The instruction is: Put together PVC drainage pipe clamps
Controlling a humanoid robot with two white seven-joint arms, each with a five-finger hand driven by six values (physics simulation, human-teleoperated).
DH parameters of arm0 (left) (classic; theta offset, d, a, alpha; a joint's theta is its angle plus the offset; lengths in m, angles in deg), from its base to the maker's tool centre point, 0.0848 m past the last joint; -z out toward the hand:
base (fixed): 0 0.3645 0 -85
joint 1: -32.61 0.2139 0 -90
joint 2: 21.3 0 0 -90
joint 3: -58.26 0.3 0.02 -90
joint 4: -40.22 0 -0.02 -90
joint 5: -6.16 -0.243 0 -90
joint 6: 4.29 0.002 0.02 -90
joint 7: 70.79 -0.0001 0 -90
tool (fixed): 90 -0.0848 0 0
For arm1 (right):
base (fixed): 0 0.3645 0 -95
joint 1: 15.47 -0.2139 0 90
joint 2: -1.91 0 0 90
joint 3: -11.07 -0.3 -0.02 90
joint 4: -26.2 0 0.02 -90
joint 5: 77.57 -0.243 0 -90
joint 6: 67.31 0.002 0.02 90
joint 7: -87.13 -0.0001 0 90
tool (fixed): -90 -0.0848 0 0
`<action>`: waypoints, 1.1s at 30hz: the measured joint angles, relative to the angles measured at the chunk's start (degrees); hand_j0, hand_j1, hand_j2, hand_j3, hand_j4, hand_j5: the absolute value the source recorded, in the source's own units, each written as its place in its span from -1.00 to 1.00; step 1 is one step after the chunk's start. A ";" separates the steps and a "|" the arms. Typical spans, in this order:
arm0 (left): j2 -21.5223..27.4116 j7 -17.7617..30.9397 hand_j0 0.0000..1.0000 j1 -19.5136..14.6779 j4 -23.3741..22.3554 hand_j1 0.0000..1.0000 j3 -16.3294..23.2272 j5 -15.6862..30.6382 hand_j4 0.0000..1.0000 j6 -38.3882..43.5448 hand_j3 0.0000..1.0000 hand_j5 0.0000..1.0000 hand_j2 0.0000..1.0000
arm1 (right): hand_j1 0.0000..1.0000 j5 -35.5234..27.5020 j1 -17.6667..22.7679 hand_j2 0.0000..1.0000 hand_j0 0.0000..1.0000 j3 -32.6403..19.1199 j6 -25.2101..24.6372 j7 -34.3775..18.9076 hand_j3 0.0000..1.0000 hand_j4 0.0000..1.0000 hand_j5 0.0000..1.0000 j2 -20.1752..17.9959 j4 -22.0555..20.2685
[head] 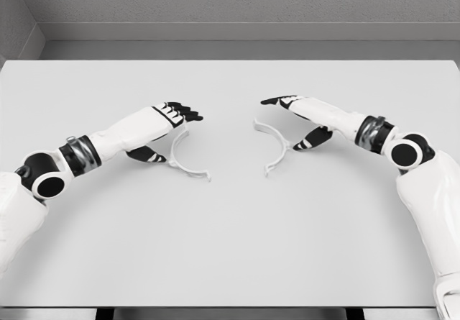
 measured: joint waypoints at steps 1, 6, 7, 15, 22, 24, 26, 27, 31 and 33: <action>-0.07 0.02 1.00 0.00 0.03 1.00 0.01 -0.01 1.00 0.00 1.00 1.00 1.00 | 1.00 0.00 0.00 1.00 1.00 0.10 0.00 0.01 1.00 1.00 1.00 0.12 0.00; -0.64 0.09 1.00 -0.18 0.32 1.00 0.00 -0.05 1.00 0.00 1.00 1.00 1.00 | 1.00 -0.04 -0.62 1.00 1.00 0.47 -0.02 0.02 1.00 1.00 1.00 0.85 -0.05; -0.81 0.12 1.00 -0.18 0.38 1.00 0.00 -0.04 1.00 0.00 1.00 1.00 1.00 | 1.00 -0.02 -0.70 1.00 1.00 0.57 -0.01 0.01 1.00 1.00 1.00 0.97 -0.04; -2.13 1.23 1.00 -0.44 0.56 1.00 0.04 -0.04 1.00 0.00 1.00 1.00 1.00 | 1.00 0.10 -1.23 1.00 1.00 1.17 0.00 0.00 1.00 1.00 1.00 1.93 0.31; -2.62 1.64 1.00 -1.23 0.14 1.00 0.00 -0.29 1.00 0.00 1.00 1.00 1.00 | 1.00 0.15 -1.49 1.00 1.00 1.67 0.00 0.00 1.00 1.00 1.00 3.06 0.38; -2.50 1.69 1.00 -1.76 -0.22 1.00 -0.11 -0.33 1.00 0.00 1.00 1.00 1.00 | 1.00 0.14 -1.58 1.00 1.00 1.90 0.01 0.00 1.00 1.00 1.00 3.40 0.41; -2.34 1.71 1.00 -1.85 -0.84 1.00 -0.20 -0.29 1.00 -0.01 1.00 1.00 1.00 | 1.00 0.10 -1.58 1.00 1.00 2.14 0.01 0.00 1.00 1.00 1.00 3.68 0.43; -2.29 1.71 1.00 -2.72 -1.18 1.00 -0.23 -0.26 1.00 0.00 1.00 1.00 1.00 | 1.00 0.08 -1.58 1.00 1.00 2.22 0.01 -0.01 1.00 1.00 1.00 3.77 0.45; -2.25 1.73 1.00 -4.13 -2.50 1.00 -0.19 -0.27 1.00 0.00 1.00 1.00 1.00 | 1.00 0.02 -1.58 1.00 1.00 2.36 0.00 0.00 1.00 1.00 1.00 4.02 0.47; -2.39 1.73 1.00 -4.83 -3.28 1.00 -0.17 -0.26 1.00 0.00 1.00 1.00 1.00 | 1.00 0.00 -1.58 1.00 1.00 2.38 0.00 0.00 1.00 1.00 1.00 4.46 0.49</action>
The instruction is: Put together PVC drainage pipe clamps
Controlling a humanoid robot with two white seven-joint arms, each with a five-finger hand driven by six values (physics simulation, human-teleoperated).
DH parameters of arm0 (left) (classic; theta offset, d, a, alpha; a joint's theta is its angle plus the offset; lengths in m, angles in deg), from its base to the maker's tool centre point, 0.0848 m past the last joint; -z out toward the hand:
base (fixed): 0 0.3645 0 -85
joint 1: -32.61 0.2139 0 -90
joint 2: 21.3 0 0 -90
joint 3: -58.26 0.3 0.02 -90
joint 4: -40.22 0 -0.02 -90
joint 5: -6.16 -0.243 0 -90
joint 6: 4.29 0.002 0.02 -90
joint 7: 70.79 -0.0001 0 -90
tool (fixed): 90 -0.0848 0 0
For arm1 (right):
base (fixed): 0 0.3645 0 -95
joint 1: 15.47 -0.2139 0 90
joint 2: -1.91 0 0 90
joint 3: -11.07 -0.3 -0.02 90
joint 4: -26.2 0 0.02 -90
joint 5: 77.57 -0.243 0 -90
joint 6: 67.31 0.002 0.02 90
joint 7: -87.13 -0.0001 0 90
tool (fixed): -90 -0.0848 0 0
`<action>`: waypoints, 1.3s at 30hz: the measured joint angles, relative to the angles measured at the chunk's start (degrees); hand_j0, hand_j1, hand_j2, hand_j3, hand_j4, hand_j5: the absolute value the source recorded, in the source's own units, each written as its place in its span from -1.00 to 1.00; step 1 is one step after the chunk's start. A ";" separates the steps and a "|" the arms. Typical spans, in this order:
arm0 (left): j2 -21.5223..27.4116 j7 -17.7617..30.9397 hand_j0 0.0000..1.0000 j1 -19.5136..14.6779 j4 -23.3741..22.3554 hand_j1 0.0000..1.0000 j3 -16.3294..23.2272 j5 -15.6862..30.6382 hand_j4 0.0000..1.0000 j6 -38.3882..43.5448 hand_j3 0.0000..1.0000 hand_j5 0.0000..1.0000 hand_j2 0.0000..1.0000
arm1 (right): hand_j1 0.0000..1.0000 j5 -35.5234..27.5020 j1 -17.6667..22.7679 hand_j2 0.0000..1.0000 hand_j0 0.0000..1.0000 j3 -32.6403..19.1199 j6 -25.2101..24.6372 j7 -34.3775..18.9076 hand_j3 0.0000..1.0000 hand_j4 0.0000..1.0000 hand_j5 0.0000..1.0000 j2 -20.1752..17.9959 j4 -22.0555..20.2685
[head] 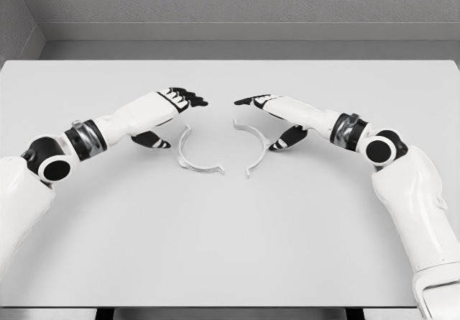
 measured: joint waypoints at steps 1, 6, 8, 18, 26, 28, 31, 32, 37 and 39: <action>-0.07 0.00 1.00 -0.09 -0.44 1.00 0.02 -0.01 1.00 0.00 1.00 1.00 1.00 | 1.00 0.00 0.00 1.00 1.00 0.01 0.00 0.00 1.00 1.00 1.00 0.18 0.01; -1.21 0.01 1.00 -0.53 -1.86 1.00 0.13 -0.15 1.00 -0.01 1.00 1.00 1.00 | 1.00 0.01 -0.09 1.00 1.00 0.11 0.00 0.00 1.00 1.00 1.00 1.10 0.03; -1.63 0.01 1.00 -0.62 -2.09 1.00 0.15 -0.19 1.00 -0.01 1.00 1.00 1.00 | 1.00 -0.01 -0.09 1.00 1.00 0.24 0.00 0.00 1.00 1.00 1.00 1.56 0.07; -3.28 0.04 1.00 -0.97 -2.32 1.00 0.20 -0.81 1.00 -0.01 1.00 1.00 1.00 | 1.00 -1.31 0.26 1.00 1.00 -0.41 0.02 -0.01 1.00 1.00 1.00 0.28 -0.25; -3.52 0.03 1.00 -2.55 -3.51 1.00 0.07 -0.96 1.00 0.00 1.00 1.00 1.00 | 1.00 -7.89 3.87 1.00 1.00 -4.96 0.03 -0.01 1.00 1.00 1.00 -7.09 -7.75; -3.53 0.03 1.00 -2.64 -4.51 1.00 0.09 -0.97 1.00 0.00 1.00 1.00 1.00 | 1.00 -9.42 3.87 1.00 1.00 -6.22 0.01 -0.01 1.00 1.00 1.00 -8.83 -9.40; -3.88 0.05 1.00 -3.43 -6.32 1.00 0.16 -0.98 1.00 0.00 1.00 1.00 1.00 | 1.00 -11.91 4.39 1.00 1.00 -7.57 0.00 -0.01 1.00 1.00 1.00 -11.22 -11.10; -4.13 0.06 1.00 -3.52 -7.00 1.00 0.21 -0.99 1.00 -0.01 1.00 1.00 1.00 | 1.00 -12.93 4.66 1.00 1.00 -7.77 0.00 0.00 1.00 1.00 1.00 -12.13 -11.44; -4.95 0.08 1.00 -3.69 -9.07 1.00 0.33 -1.02 1.00 -0.01 1.00 1.00 1.00 | 1.00 -17.64 10.11 1.00 1.00 -8.14 0.06 -0.02 1.00 1.00 1.00 -17.51 -13.91; -5.06 0.08 1.00 -3.78 -9.45 1.00 0.32 -1.02 1.00 -0.01 1.00 1.00 1.00 | 1.00 -18.60 10.81 1.00 1.00 -8.36 0.03 -0.01 1.00 1.00 1.00 -19.24 -15.52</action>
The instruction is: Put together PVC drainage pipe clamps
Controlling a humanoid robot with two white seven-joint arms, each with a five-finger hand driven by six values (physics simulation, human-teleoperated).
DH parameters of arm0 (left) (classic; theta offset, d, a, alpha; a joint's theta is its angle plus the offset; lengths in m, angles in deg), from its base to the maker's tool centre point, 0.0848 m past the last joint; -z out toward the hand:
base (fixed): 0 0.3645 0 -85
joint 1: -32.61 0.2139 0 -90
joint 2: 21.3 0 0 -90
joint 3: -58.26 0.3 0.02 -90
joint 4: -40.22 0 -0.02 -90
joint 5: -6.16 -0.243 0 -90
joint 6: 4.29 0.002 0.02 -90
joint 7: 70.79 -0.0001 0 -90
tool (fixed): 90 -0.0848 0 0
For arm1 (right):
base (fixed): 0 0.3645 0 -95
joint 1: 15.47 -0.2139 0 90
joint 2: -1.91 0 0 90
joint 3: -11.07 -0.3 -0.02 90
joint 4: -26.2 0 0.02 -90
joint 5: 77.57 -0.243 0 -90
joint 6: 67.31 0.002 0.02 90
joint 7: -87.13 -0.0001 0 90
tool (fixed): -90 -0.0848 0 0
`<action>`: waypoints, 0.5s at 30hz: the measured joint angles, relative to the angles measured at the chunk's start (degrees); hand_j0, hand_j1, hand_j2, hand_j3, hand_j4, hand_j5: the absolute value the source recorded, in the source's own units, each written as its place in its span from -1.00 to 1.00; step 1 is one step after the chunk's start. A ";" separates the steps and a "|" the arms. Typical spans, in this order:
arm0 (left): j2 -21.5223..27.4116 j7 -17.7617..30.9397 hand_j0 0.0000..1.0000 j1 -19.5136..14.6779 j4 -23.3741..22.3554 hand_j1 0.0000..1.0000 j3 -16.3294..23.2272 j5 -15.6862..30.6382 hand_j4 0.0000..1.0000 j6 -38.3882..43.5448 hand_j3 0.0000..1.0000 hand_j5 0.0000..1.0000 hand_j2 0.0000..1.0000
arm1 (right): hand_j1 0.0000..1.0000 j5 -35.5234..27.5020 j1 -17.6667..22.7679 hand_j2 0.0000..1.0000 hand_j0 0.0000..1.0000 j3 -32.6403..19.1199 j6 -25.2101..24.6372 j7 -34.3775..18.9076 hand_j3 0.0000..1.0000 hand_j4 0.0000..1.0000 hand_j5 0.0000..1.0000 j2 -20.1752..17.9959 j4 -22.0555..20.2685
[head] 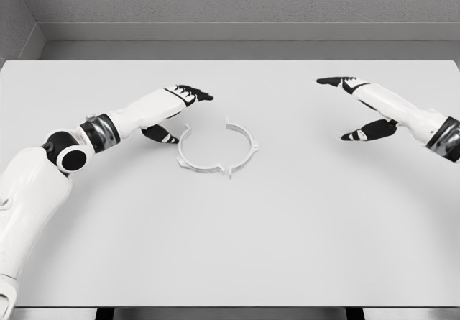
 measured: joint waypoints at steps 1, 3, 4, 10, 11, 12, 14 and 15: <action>0.00 0.00 1.00 0.00 -0.13 1.00 -0.03 -0.03 1.00 -0.01 1.00 1.00 1.00 | 1.00 -0.52 1.49 1.00 1.00 -0.49 -0.02 0.01 1.00 1.00 1.00 -0.65 -0.50; -0.02 -0.02 1.00 -0.09 -0.44 1.00 -0.08 0.02 1.00 0.00 1.00 1.00 1.00 | 1.00 -2.01 3.87 1.00 1.00 -2.31 0.02 -0.01 1.00 1.00 1.00 -1.77 -0.98; -0.03 -0.02 1.00 -0.35 -0.76 1.00 -0.10 0.02 1.00 0.00 1.00 1.00 1.00 | 1.00 -2.85 3.87 1.00 1.00 -3.03 0.00 0.00 1.00 1.00 1.00 -2.17 -0.98; -0.23 0.00 1.00 -0.35 -1.70 1.00 -0.06 -0.01 1.00 0.00 1.00 1.00 1.00 | 1.00 -4.63 3.87 1.00 1.00 -4.58 -0.04 0.01 1.00 1.00 1.00 -3.23 -0.77; -0.35 0.00 1.00 -0.35 -1.74 1.00 -0.06 0.00 1.00 0.00 1.00 1.00 1.00 | 1.00 -4.70 3.87 1.00 1.00 -4.62 -0.04 0.01 1.00 1.00 1.00 -3.33 -0.75; -0.47 0.00 1.00 -0.35 -1.77 1.00 -0.05 0.00 1.00 0.00 1.00 1.00 1.00 | 1.00 -4.76 3.87 1.00 1.00 -4.63 -0.03 0.01 1.00 1.00 1.00 -3.39 -0.74; -0.71 0.00 1.00 -0.35 -1.81 1.00 -0.03 0.00 1.00 0.00 1.00 1.00 1.00 | 1.00 -4.83 3.87 1.00 1.00 -4.65 -0.03 0.01 1.00 1.00 1.00 -3.49 -0.75; -0.82 0.00 1.00 -0.35 -1.81 1.00 -0.01 -0.01 1.00 0.00 1.00 1.00 1.00 | 1.00 -4.86 3.87 1.00 1.00 -4.63 -0.03 0.01 1.00 1.00 1.00 -3.56 -0.76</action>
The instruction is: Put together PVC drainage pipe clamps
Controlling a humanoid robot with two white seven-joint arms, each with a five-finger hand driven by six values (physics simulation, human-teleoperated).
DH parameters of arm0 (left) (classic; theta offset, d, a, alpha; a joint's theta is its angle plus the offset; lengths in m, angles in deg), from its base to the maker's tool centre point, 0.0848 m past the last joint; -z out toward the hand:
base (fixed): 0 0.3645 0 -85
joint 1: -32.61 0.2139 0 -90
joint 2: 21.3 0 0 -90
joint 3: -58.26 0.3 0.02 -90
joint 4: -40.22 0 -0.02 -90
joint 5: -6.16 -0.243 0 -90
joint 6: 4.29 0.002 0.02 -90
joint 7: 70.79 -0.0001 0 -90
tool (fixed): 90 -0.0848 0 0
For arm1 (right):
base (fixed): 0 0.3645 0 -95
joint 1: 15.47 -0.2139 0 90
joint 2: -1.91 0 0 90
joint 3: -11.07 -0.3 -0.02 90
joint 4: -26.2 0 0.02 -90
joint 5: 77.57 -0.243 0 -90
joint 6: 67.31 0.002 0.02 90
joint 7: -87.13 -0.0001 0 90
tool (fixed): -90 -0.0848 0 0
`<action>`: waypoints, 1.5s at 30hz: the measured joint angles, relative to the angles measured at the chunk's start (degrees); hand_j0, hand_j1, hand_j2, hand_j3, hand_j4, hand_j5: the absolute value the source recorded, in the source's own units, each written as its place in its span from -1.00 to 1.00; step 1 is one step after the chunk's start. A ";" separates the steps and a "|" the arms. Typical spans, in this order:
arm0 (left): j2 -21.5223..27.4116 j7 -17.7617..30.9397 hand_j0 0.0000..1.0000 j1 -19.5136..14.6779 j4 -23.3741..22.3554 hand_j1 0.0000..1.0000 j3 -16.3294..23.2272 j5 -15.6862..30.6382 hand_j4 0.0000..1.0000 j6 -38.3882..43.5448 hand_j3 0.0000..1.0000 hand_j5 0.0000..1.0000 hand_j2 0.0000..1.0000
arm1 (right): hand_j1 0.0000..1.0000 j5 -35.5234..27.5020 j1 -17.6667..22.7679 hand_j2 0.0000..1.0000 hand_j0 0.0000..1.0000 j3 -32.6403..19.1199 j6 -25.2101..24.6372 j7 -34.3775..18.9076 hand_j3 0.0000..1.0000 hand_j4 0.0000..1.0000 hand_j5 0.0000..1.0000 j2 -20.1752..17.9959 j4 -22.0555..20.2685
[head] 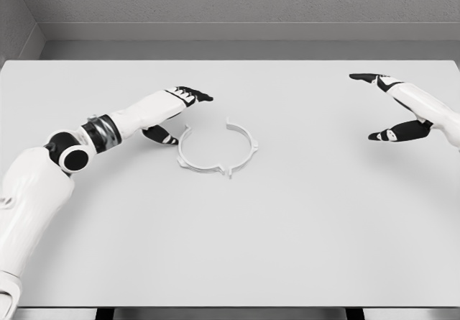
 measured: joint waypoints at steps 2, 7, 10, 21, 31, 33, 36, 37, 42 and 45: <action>-0.15 0.00 1.00 0.00 0.02 1.00 0.03 0.00 1.00 0.00 1.00 1.00 1.00 | 1.00 -0.04 0.00 1.00 1.00 0.02 0.00 0.00 1.00 1.00 1.00 -0.10 -0.02; -0.64 0.01 1.00 0.00 0.13 1.00 0.07 -0.06 1.00 0.00 1.00 1.00 1.00 | 1.00 -0.05 0.00 1.00 1.00 0.10 0.00 0.00 1.00 1.00 1.00 -0.32 0.03; -1.19 0.59 1.00 0.00 0.18 1.00 0.08 -0.08 1.00 0.00 1.00 1.00 1.00 | 1.00 -0.07 -0.09 1.00 1.00 0.15 0.00 0.00 1.00 1.00 1.00 -0.35 0.04; -2.49 1.22 1.00 0.00 0.16 1.00 -0.04 -0.09 1.00 -0.01 1.00 1.00 1.00 | 1.00 -0.04 0.00 1.00 1.00 0.19 0.00 0.00 1.00 1.00 1.00 -0.38 0.09; 2.20 1.11 1.00 2.46 2.34 1.00 -0.56 1.17 1.00 -0.01 1.00 1.00 1.00 | 1.00 -0.07 0.00 1.00 1.00 0.22 0.00 0.00 1.00 1.00 1.00 -0.38 0.05; 3.56 1.09 1.00 3.69 4.27 1.00 -0.51 1.72 1.00 -0.02 1.00 1.00 1.00 | 1.00 -0.08 0.00 1.00 1.00 0.22 0.00 0.00 1.00 1.00 1.00 -0.38 0.05; 4.99 1.08 1.00 4.31 6.67 1.00 -0.49 2.72 1.00 -0.01 1.00 1.00 1.00 | 1.00 -0.10 0.00 1.00 1.00 0.22 0.00 0.00 1.00 1.00 1.00 -0.38 0.03; 5.36 1.07 1.00 4.31 7.32 1.00 -0.50 3.12 1.00 -0.01 1.00 1.00 1.00 | 1.00 -0.11 0.00 1.00 1.00 0.23 0.00 0.00 1.00 1.00 1.00 -0.38 0.02; 6.36 1.07 1.00 4.48 9.77 1.00 -0.44 4.14 1.00 0.00 1.00 1.00 1.00 | 1.00 -0.11 0.00 1.00 1.00 0.23 0.00 0.00 1.00 1.00 1.00 -0.39 0.04; 6.24 1.07 1.00 5.18 10.99 1.00 -0.29 4.27 1.00 -0.01 1.00 1.00 1.00 | 1.00 -0.11 0.00 1.00 1.00 0.23 0.00 0.00 1.00 1.00 1.00 -0.38 0.04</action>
